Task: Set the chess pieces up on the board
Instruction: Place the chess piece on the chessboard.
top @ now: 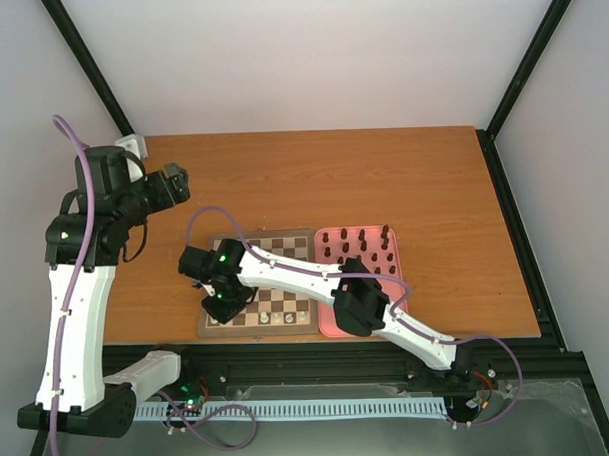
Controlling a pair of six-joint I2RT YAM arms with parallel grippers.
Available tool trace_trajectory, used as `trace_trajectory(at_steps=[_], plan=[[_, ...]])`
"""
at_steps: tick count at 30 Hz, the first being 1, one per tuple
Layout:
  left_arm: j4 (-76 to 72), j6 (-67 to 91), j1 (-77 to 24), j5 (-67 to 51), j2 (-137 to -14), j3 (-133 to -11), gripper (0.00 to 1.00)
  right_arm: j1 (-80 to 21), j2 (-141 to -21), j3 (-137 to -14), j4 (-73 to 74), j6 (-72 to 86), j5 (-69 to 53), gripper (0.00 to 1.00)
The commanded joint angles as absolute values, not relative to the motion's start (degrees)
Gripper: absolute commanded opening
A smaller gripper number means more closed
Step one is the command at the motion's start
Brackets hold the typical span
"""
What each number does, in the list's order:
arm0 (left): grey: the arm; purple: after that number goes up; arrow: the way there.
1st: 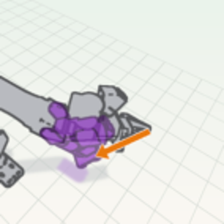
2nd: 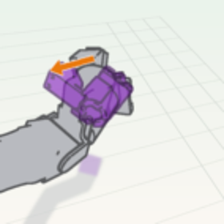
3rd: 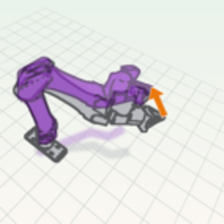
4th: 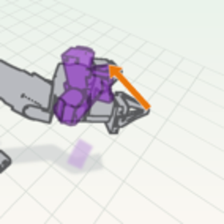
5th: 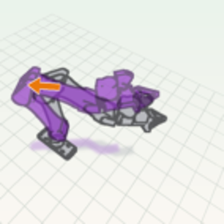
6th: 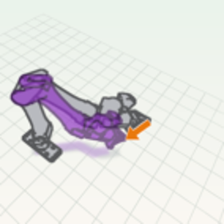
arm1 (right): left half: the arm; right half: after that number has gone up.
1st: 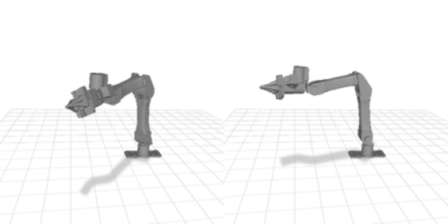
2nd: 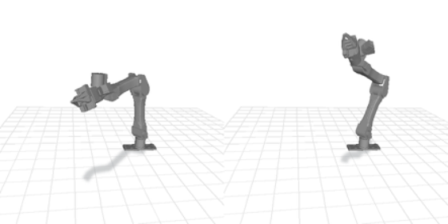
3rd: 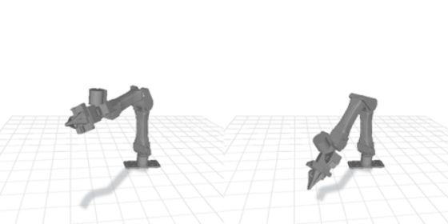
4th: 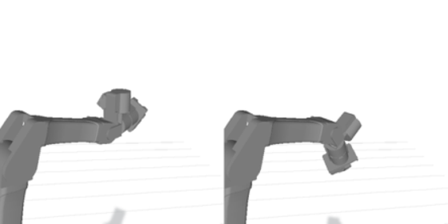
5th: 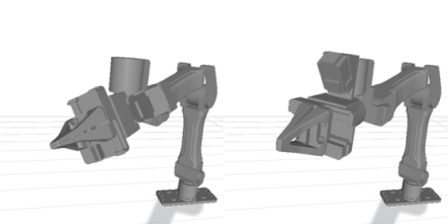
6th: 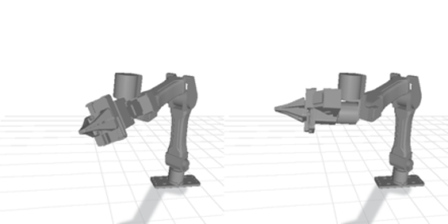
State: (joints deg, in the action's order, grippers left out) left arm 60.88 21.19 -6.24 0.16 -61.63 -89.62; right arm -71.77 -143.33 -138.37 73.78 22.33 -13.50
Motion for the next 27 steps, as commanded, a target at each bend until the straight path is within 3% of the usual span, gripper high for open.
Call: trace_trajectory(at_steps=[1, 18, 27], plan=[[60.2, 21.6, -6.6, -0.3, -60.6, -89.8, 1.00, -72.2, -144.7, -140.5, 73.6, 22.8, -12.1, 0.05], [59.7, 21.5, -6.6, -0.7, -61.4, -89.5, 1.00, -72.0, -146.4, -141.7, 75.8, 22.4, -11.3, 0.07], [59.5, 21.3, -6.6, -0.6, -61.8, -89.4, 1.00, -71.6, -145.9, -141.7, 75.9, 22.1, -10.7, 0.23]])
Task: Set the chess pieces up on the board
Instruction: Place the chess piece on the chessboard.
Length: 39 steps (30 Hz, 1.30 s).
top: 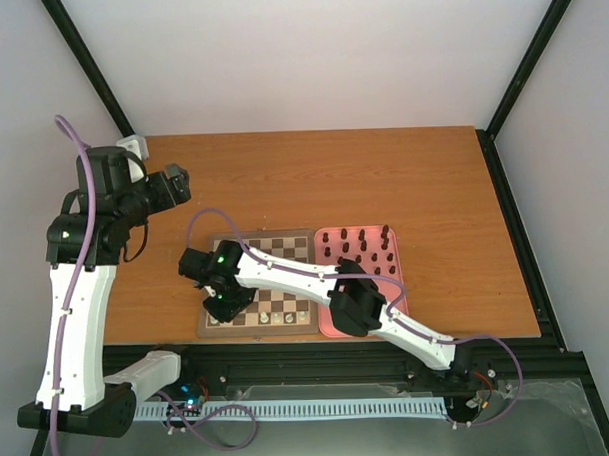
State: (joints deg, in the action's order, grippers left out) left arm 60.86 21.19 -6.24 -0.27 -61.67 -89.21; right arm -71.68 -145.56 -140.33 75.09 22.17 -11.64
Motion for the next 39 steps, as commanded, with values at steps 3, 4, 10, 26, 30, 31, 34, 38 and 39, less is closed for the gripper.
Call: trace_trajectory(at_steps=[3, 4, 10, 26, 30, 31, 34, 38, 39], plan=[[59.4, 21.2, -6.6, -0.5, -61.8, -89.5, 1.00, -71.7, -145.5, -141.7, 75.6, 21.7, -10.9, 0.26], [59.4, 21.2, -6.6, -0.4, -61.9, -89.5, 1.00, -71.6, -145.4, -141.7, 75.5, 21.4, -11.0, 0.27], [59.3, 21.2, -6.6, -0.3, -61.9, -89.2, 1.00, -71.6, -145.1, -141.7, 74.6, 20.6, -12.7, 0.29], [59.3, 21.0, -6.6, -0.3, -62.0, -88.7, 1.00, -71.6, -145.2, -141.5, 73.7, 19.6, -15.8, 0.28], [59.2, 21.1, -6.6, -0.1, -61.8, -88.6, 1.00, -71.6, -145.5, -141.2, 74.2, 19.9, -15.0, 0.28], [59.2, 21.1, -6.6, -0.1, -61.8, -88.6, 1.00, -71.6, -145.7, -141.3, 74.5, 19.9, -14.9, 0.28], [59.4, 21.1, -6.6, -0.1, -61.8, -88.6, 1.00, -71.6, -146.0, -141.2, 74.4, 19.8, -15.3, 0.28], [59.5, 21.0, -6.6, 0.0, -61.7, -88.6, 1.00, -71.6, -145.9, -141.2, 74.1, 19.8, -15.0, 0.28], [59.5, 21.0, -6.6, 0.0, -61.7, -88.4, 1.00, -71.7, -146.0, -141.2, 74.1, 19.8, -14.8, 0.28]])
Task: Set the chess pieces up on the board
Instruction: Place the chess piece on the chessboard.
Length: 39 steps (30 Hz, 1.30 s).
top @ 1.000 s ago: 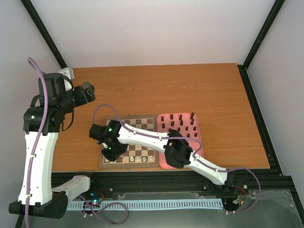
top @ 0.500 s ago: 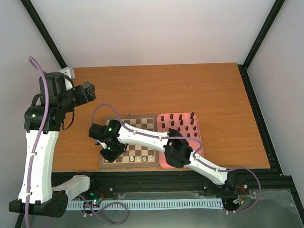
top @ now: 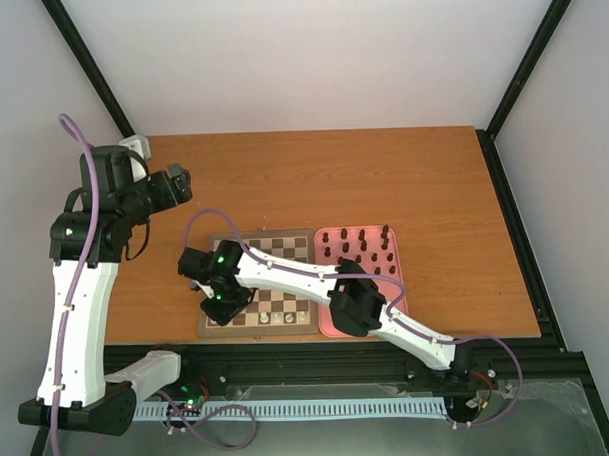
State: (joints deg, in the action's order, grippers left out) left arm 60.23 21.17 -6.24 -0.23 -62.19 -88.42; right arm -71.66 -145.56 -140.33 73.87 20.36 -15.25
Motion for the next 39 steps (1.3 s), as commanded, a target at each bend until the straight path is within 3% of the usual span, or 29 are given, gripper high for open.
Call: trace_trajectory(at_steps=[1, 11, 39], plan=[[59.6, 21.0, -6.6, 0.0, -61.7, -88.5, 1.00, -71.6, -146.1, -141.2, 74.2, 19.9, -14.6, 0.28], [59.5, 21.0, -6.6, -0.1, -61.9, -88.5, 1.00, -71.3, -146.5, -141.2, 75.1, 20.3, -13.4, 0.23], [59.2, 20.8, -6.6, 0.1, -62.2, -88.0, 1.00, -70.6, -145.4, -139.6, 73.5, 19.9, -16.0, 0.22]])
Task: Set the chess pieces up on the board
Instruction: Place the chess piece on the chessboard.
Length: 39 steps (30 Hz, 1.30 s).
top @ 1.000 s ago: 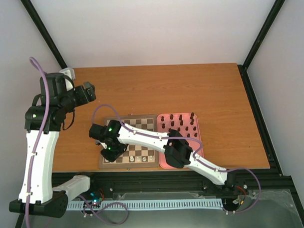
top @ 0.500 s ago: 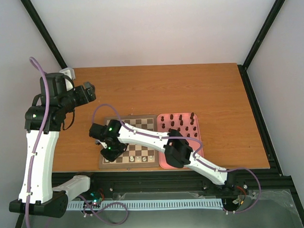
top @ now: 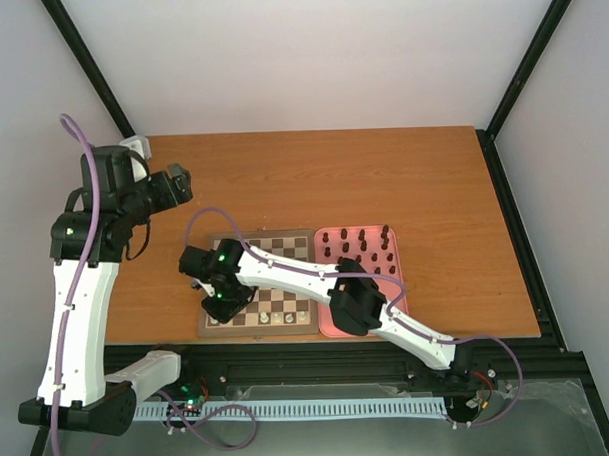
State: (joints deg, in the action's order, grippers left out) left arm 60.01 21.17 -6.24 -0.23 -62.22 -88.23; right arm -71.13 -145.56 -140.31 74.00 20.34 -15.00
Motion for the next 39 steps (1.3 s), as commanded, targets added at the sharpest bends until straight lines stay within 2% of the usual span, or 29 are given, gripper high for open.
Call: trace_trajectory(at_steps=[1, 12, 22, 39], plan=[[59.2, 20.8, -6.6, 0.1, -62.2, -88.0, 1.00, -70.5, -145.4, -139.4, 73.2, 19.9, -16.5, 0.22], [58.9, 20.7, -6.6, 0.1, -62.6, -87.9, 1.00, -70.2, -145.4, -139.4, 73.0, 19.6, -17.0, 0.22], [58.9, 20.6, -6.6, 0.1, -63.0, -88.1, 1.00, -70.0, -145.0, -137.6, 74.4, 19.1, -16.1, 0.28], [58.6, 20.7, -6.6, 0.0, -63.5, -87.9, 1.00, -70.1, -145.5, -138.2, 72.5, 17.8, -19.5, 0.28]])
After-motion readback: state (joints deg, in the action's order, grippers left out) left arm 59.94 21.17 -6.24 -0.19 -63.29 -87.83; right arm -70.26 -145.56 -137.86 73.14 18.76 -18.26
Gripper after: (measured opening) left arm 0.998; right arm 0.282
